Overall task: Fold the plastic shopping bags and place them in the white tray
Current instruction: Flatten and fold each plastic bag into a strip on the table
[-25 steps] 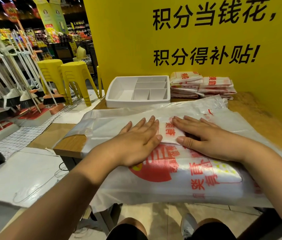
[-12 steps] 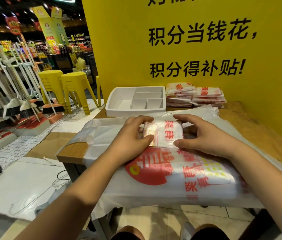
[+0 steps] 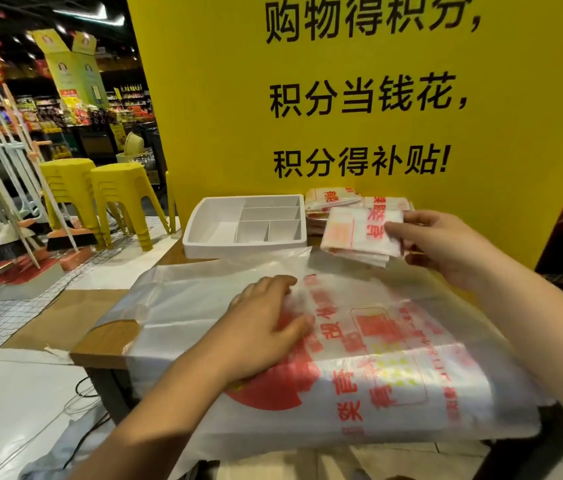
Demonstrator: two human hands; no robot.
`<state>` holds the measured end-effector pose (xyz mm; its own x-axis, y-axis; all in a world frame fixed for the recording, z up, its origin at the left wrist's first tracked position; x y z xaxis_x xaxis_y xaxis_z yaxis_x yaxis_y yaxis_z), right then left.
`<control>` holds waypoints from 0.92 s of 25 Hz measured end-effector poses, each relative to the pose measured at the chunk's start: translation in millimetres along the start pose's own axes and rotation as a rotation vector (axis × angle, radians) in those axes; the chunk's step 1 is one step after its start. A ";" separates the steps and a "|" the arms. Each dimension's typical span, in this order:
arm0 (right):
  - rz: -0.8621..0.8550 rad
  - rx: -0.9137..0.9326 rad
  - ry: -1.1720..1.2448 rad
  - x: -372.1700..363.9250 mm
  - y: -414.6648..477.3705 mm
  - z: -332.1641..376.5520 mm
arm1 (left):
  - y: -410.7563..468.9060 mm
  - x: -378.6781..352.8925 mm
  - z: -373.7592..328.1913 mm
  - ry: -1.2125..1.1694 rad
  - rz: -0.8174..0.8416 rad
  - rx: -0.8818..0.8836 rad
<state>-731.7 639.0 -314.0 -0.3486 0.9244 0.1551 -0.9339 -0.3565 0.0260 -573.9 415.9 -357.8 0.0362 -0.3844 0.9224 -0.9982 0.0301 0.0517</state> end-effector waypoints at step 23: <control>-0.390 0.023 -0.601 79.4 149.4 -5.3 | 32.6 -16.1 -4.9 0.109 0.112 0.001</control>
<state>-899.3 659.9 -303.0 0.1202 0.7529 0.6471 -0.9774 -0.0247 0.2102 -606.8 427.6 -369.1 -0.0704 -0.2761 0.9586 -0.9964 0.0657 -0.0542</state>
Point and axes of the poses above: each hand's wrist, its own y-axis towards the middle knuckle, its own x-axis out of the back of the hand, z = x × y, the point moved 6 cm from there along y, towards the middle knuckle, and after that the axes turned 9 degrees about z, right-handed, at the moved point
